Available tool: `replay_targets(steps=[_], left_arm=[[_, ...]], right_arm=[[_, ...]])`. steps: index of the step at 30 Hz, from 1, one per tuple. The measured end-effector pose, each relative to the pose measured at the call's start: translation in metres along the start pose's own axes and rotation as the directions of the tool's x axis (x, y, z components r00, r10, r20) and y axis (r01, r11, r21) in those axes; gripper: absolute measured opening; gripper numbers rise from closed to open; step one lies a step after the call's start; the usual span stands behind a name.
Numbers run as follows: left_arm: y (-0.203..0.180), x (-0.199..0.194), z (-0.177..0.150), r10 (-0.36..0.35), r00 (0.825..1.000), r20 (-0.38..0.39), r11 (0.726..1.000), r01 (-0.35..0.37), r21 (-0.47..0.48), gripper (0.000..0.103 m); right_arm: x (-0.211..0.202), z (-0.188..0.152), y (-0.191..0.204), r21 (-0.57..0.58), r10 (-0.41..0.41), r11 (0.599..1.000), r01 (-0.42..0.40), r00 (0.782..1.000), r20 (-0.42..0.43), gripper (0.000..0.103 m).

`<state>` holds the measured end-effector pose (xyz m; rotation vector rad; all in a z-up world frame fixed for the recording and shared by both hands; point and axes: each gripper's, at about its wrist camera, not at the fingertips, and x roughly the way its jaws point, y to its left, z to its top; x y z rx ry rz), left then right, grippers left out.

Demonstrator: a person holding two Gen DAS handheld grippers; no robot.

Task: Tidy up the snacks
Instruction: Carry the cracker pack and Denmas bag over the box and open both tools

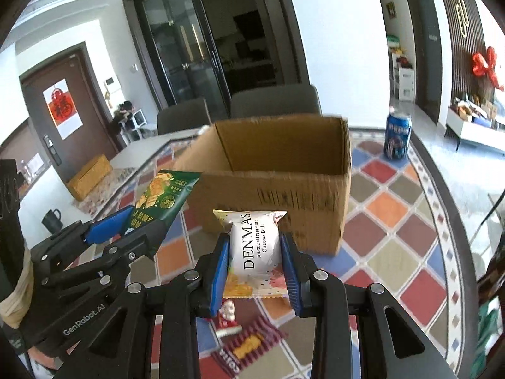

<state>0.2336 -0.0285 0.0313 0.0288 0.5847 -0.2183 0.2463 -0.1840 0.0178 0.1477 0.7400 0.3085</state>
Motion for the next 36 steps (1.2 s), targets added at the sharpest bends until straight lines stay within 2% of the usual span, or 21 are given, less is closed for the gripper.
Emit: replay_targets(steps=[14, 20, 33, 35, 36], left_arm=[[0.025, 0.016, 0.054, 0.007, 0.999, 0.051, 1.0, -0.006, -0.014, 0.042], [0.037, 0.036, 0.073, 0.009, 1.0, 0.019, 1.0, -0.008, -0.021, 0.042], [0.042, 0.087, 0.096, 0.011, 0.998, -0.066, 1.0, -0.01, 0.014, 0.042], [0.04, 0.093, 0.097, 0.023, 0.996, -0.084, 0.999, -0.021, 0.029, 0.046], [0.039, 0.094, 0.097, 0.033, 0.996, -0.087, 0.999, -0.03, 0.03, 0.053]], right_arm=[[0.01, 0.059, 0.009, -0.041, -0.008, 0.999, 0.01, 0.999, 0.051, 0.033], [0.018, 0.083, 0.014, -0.065, -0.028, 0.997, 0.032, 0.997, 0.067, 0.033], [0.062, 0.113, 0.001, -0.063, -0.063, 0.996, 0.063, 0.998, 0.003, 0.034], [0.068, 0.116, -0.002, -0.058, -0.064, 0.996, 0.064, 0.998, 0.0, 0.037], [0.07, 0.117, -0.003, -0.058, -0.07, 0.996, 0.069, 0.998, -0.005, 0.043]])
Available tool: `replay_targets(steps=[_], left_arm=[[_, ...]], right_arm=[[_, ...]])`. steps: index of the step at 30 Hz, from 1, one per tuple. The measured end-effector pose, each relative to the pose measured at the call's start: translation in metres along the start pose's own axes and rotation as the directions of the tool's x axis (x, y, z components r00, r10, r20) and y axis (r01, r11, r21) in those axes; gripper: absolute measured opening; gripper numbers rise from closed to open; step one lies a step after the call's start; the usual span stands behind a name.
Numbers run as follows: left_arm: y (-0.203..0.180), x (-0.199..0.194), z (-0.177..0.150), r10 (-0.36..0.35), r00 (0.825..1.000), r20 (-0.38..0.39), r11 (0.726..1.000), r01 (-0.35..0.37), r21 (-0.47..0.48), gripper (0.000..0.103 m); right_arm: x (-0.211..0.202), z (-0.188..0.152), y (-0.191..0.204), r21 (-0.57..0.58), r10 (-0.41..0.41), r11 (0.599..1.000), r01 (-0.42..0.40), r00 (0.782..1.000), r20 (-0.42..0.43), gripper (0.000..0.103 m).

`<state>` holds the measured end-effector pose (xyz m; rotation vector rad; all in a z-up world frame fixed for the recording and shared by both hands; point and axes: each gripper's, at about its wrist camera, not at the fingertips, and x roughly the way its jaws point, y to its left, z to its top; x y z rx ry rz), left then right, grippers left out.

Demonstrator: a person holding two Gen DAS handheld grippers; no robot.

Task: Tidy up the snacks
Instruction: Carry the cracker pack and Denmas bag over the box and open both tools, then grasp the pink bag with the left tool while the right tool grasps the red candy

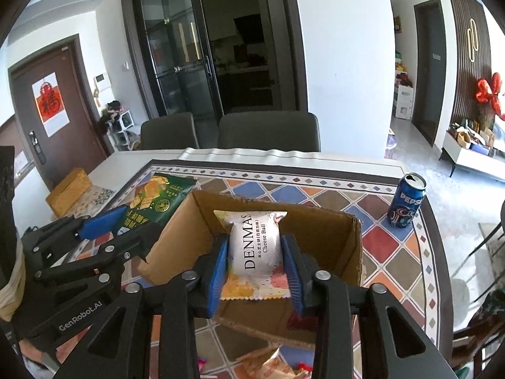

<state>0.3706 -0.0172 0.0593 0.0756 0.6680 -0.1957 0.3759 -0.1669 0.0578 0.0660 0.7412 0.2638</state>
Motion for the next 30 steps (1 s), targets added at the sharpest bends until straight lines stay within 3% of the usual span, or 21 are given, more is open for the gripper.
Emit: replay_targets(steps=[1, 5, 9, 20, 30], left_arm=[[0.0, -0.001, -0.001, 0.008, 1.0, 0.006, 1.0, -0.008, 0.0, 0.057], [-0.003, -0.009, -0.008, 0.067, 0.998, 0.011, 0.997, -0.067, 0.028, 0.057], [-0.007, -0.024, -0.022, 0.079, 0.997, 0.021, 0.996, -0.08, 0.051, 0.06], [-0.004, -0.063, -0.067, 0.059, 0.998, 0.023, 0.998, -0.06, 0.037, 0.062], [-0.005, -0.07, -0.115, 0.032, 0.999, -0.043, 0.999, -0.031, 0.029, 0.062]], right_arm=[[0.002, 0.0, -0.001, 0.003, -0.011, 1.0, 0.011, 1.0, -0.005, 0.049], [-0.001, -0.005, -0.004, 0.005, -0.04, 0.999, 0.04, 0.999, 0.001, 0.05], [-0.012, -0.017, 0.0, -0.004, -0.046, 0.999, 0.046, 0.999, 0.017, 0.05], [-0.046, -0.058, 0.024, -0.05, -0.002, 0.999, 0.004, 0.999, 0.038, 0.05], [-0.054, -0.099, 0.044, -0.076, 0.048, 0.996, -0.048, 0.999, -0.006, 0.05]])
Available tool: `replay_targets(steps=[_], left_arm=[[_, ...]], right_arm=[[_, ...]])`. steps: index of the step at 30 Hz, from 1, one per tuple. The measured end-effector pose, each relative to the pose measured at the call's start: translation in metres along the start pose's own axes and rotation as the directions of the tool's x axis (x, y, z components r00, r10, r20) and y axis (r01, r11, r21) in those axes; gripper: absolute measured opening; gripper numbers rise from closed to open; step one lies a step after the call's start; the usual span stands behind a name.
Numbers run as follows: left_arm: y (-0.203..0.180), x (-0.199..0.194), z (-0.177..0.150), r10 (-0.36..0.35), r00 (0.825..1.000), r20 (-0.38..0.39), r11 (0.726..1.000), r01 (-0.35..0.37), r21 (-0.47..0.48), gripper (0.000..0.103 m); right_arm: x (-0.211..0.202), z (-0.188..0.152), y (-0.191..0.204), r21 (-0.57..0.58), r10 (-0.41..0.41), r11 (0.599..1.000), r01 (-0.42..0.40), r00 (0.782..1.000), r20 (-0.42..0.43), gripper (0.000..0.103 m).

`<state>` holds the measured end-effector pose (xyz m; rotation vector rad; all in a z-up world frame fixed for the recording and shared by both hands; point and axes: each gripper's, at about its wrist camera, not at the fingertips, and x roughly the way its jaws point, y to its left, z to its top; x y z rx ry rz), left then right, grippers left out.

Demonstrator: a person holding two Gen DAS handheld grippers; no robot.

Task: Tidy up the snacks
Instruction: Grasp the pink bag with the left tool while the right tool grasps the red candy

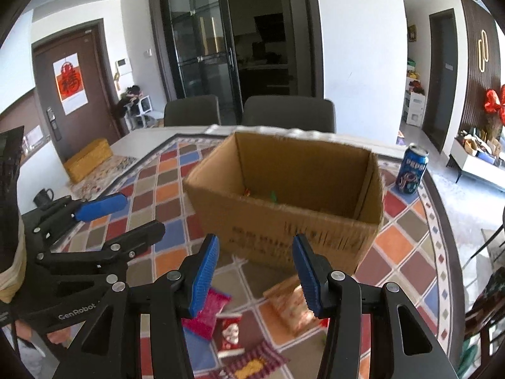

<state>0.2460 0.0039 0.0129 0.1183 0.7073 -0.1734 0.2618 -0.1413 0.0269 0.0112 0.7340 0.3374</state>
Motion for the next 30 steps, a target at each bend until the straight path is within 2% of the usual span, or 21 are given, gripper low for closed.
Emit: replay_targets(steps=[14, 26, 30], left_arm=[[-0.014, 0.035, -0.064, -0.05, 0.989, -0.138, 0.999, 0.052, 0.005, 0.062], [-0.022, 0.073, -0.093, -0.084, 0.968, -0.236, 0.996, 0.087, 0.001, 0.062], [-0.023, 0.08, -0.097, -0.072, 0.966, -0.248, 0.997, 0.074, -0.003, 0.062]], right_arm=[[0.023, -0.058, 0.004, 0.0, 0.017, 1.0, -0.017, 0.989, -0.146, 0.049], [0.049, -0.087, 0.003, 0.026, 0.033, 0.999, -0.027, 0.97, -0.242, 0.049], [0.058, -0.092, 0.005, 0.024, 0.05, 0.999, -0.045, 0.962, -0.269, 0.044]])
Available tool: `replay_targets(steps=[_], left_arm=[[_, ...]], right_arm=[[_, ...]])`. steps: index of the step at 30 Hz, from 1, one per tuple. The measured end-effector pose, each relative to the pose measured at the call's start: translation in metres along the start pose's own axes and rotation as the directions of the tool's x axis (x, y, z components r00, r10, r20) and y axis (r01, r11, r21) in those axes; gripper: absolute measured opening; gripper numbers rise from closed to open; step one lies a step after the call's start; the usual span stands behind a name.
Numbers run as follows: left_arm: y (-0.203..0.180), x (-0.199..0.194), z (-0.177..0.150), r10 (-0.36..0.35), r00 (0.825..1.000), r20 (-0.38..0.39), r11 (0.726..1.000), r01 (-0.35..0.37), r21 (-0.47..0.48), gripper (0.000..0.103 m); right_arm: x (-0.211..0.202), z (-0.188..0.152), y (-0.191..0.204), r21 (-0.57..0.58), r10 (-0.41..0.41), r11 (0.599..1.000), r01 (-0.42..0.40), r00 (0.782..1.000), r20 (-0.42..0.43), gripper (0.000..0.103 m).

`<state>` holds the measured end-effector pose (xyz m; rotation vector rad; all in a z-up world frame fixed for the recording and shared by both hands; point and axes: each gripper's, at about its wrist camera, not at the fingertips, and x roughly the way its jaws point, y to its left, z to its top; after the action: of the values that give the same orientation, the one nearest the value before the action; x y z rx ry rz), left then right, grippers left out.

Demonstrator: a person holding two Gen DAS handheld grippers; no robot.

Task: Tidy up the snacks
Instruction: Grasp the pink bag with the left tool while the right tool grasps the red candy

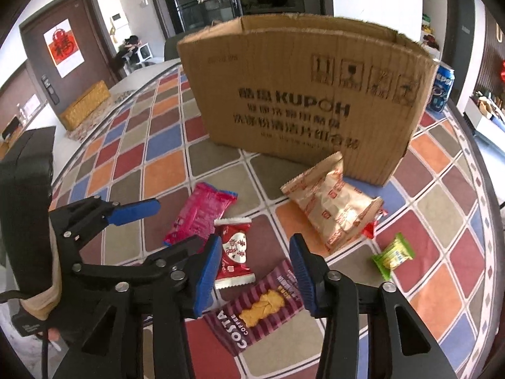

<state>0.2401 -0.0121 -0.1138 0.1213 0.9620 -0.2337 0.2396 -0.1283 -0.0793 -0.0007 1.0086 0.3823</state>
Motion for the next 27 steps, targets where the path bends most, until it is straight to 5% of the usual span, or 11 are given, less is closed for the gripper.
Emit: replay_targets(steps=[12, 16, 27], left_arm=[[-0.004, 0.015, 0.003, -0.011, 1.0, -0.024, 1.0, 0.011, -0.014, 0.062], [-0.001, 0.016, 0.002, -0.044, 0.999, -0.029, 0.999, 0.043, -0.034, 0.049], [0.015, 0.003, -0.007, -0.004, 1.0, -0.008, 0.999, 0.004, -0.051, 0.041]], right_arm=[[0.017, -0.003, -0.001, 0.026, 0.039, 0.999, -0.038, 0.998, -0.043, 0.041], [0.022, -0.002, 0.0, 0.028, 0.051, 0.998, -0.049, 0.998, -0.049, 0.041], [0.034, 0.001, 0.01, 0.011, 0.069, 0.998, -0.068, 0.995, -0.066, 0.038]])
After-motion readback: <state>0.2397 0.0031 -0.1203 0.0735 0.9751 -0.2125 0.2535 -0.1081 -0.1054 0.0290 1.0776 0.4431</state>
